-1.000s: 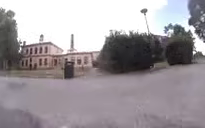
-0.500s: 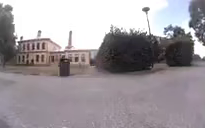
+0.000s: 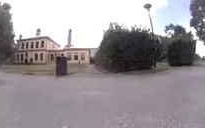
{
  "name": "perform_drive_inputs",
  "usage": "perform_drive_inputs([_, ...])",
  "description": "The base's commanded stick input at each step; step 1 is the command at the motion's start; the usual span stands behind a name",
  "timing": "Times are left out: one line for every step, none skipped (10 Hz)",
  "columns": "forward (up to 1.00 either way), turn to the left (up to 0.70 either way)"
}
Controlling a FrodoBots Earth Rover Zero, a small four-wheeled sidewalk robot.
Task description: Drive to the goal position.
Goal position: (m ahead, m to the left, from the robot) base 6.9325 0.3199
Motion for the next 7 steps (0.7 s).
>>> perform_drive_inputs([0.70, 0.09])
perform_drive_inputs([0.70, 0.01])
perform_drive_inputs([0.70, 0.21])
perform_drive_inputs([0.70, 0.24])
perform_drive_inputs([0.70, 0.12])
perform_drive_inputs([0.70, 0.00])
perform_drive_inputs([0.70, 0.00])
